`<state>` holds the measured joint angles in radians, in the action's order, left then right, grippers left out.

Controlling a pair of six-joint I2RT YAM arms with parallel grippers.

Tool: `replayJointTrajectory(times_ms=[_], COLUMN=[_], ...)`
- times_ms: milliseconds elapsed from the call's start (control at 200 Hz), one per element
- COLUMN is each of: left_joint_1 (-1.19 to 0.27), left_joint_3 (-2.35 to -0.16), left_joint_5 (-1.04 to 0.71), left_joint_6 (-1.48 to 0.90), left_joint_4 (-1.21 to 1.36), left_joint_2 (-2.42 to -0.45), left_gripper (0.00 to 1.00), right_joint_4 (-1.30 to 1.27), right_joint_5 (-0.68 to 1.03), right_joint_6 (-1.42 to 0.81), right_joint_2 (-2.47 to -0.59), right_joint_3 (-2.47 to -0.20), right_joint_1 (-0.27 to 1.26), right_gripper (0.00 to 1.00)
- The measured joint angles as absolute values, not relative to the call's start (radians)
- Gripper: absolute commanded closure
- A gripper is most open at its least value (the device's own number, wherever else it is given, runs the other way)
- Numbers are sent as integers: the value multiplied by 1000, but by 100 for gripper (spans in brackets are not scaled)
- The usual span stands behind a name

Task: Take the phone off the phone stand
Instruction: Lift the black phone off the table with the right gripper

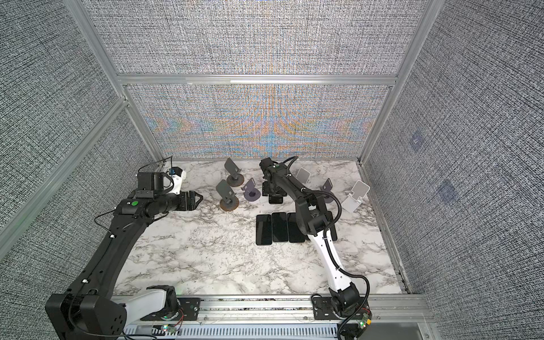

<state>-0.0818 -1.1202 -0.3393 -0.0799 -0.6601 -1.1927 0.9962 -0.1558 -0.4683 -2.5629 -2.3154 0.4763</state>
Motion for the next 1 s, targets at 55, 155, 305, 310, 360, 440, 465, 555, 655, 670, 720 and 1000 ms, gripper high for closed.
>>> replayJointTrajectory(times_ms=[55,155,305,310,360,440,465,555,655,670,720,1000], left_joint_1=[-82,-82,-82,-82,-82,-82,-82,-82,-82,-82,-81,-81], left_joint_3=[-1120,-1120,-1120,-1120,-1120,-1120,-1120,-1120,-1120,-1120,-1120,-1120], left_joint_5=[-339,-338,-332,-332,-332,-331,-331,-324,-321,-321,-320,-321], left_joint_6=[-80,-79,-76,-76,-75,-71,-71,-70,-68,-68,-68,-68], left_joint_4=[-660,-661,-661,-661,-661,-662,-663,-665,-667,-667,-667,-668], left_joint_2=[-1192,-1190,-1188,-1188,-1187,-1186,-1186,-1186,-1186,-1186,-1186,-1185], left_gripper=[21,21,21,21,21,21,21,21,21,21,21,21], right_joint_4=[994,991,996,997,1002,1008,1011,1022,1026,1026,1027,1028], right_joint_5=[-156,-156,-156,-156,-156,-156,-156,-156,-157,-157,-157,-165], right_joint_6=[-472,-475,-485,-485,-488,-490,-491,-491,-491,-491,-491,-491], right_joint_2=[-2560,-2550,-2534,-2534,-2530,-2523,-2521,-2502,-2468,-2462,-2442,-2349], right_joint_3=[-2310,-2301,-2283,-2283,-2278,-2274,-2272,-2267,-2259,-2257,-2251,-2161], right_joint_1=[475,472,471,471,471,471,471,472,472,472,472,491], right_gripper=[28,31,32,32,32,32,32,33,34,34,34,35])
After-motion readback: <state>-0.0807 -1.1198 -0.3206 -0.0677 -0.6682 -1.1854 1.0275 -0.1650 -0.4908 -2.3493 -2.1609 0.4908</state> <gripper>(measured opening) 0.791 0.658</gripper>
